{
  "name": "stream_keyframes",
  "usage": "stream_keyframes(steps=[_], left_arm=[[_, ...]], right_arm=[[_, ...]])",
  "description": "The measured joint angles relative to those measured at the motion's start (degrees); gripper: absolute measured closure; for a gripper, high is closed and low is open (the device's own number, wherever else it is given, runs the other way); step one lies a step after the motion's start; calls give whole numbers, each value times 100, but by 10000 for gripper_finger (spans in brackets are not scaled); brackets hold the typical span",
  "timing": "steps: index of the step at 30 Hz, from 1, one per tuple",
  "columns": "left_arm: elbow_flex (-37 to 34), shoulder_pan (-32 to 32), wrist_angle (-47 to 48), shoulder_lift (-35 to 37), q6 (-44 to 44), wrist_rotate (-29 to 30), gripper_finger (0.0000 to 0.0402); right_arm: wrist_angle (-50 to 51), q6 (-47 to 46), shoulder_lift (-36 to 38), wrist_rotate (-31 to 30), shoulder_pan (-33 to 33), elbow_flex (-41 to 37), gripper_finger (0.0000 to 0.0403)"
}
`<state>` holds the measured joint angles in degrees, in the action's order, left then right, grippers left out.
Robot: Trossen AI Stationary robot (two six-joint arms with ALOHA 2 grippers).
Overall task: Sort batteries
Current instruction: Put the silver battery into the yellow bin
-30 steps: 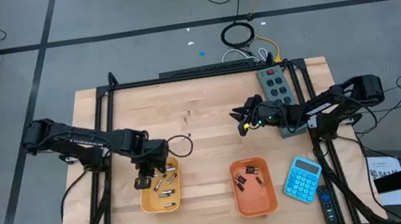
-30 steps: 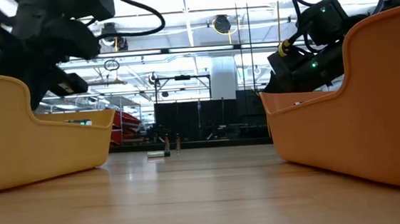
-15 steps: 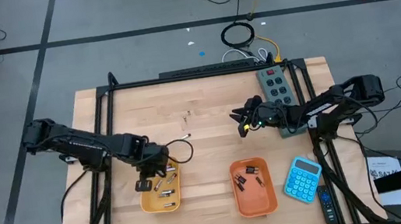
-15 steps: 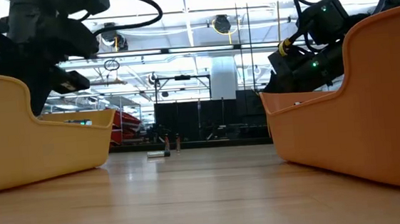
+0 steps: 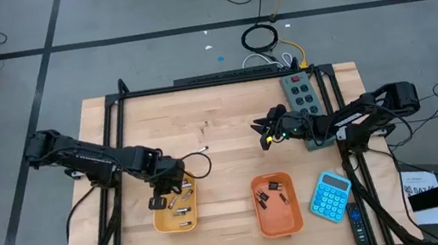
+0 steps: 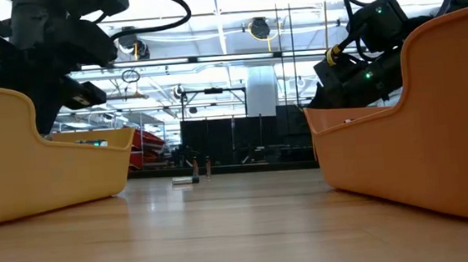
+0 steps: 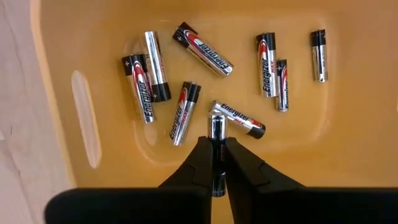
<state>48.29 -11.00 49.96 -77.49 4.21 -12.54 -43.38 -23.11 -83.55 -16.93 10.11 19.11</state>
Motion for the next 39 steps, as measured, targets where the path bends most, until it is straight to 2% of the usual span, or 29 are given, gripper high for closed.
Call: stream_keyframes(steps=[7, 18, 22, 26, 31, 35, 39], left_arm=[[2, 2, -18, 0, 253, 341, 346], [6, 4, -160, -2, 284, 213, 325], [311, 4, -130, -3, 181, 14, 325], [837, 4, -179, 31, -220, 20, 324], [966, 0, -319, -3, -1143, 924, 324], [967, 102, -749, -191, -1376, 2184, 325], [966, 565, -991, -279, -1373, 2453, 325]], right_arm=[[0, -7, 0, 2, 0, 0, 298], [-2, -21, 0, 4, 0, 0, 298], [-2, -23, 0, -3, -36, 0, 298], [-4, -44, 0, -368, -189, 0, 298], [-4, -38, 0, -420, -370, 0, 298], [24, 47, 0, -579, -514, 0, 298], [42, 130, -2, -698, -586, 0, 298]])
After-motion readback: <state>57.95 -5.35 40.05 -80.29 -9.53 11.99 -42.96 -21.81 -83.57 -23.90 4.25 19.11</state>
